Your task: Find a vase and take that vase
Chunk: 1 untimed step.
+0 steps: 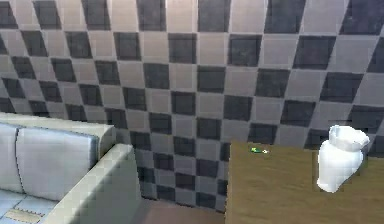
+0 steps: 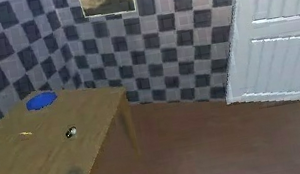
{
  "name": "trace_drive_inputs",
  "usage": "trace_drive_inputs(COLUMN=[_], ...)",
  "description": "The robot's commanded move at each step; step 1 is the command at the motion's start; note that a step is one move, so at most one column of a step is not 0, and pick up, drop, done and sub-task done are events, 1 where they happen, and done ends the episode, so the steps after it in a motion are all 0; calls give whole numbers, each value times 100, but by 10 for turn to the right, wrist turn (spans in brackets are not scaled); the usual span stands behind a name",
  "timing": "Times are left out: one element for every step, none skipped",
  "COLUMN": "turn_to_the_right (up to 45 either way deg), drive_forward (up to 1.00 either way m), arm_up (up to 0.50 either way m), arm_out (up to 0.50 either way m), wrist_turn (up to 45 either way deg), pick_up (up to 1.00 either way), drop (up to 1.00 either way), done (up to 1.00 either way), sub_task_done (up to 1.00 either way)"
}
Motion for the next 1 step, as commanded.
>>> trace_drive_inputs(turn_to_the_right=[450], drive_forward=[0], arm_up=[0], arm_out=[0], wrist_turn=[0], pick_up=[0], drop=[0], done=[0], sub_task_done=[0])
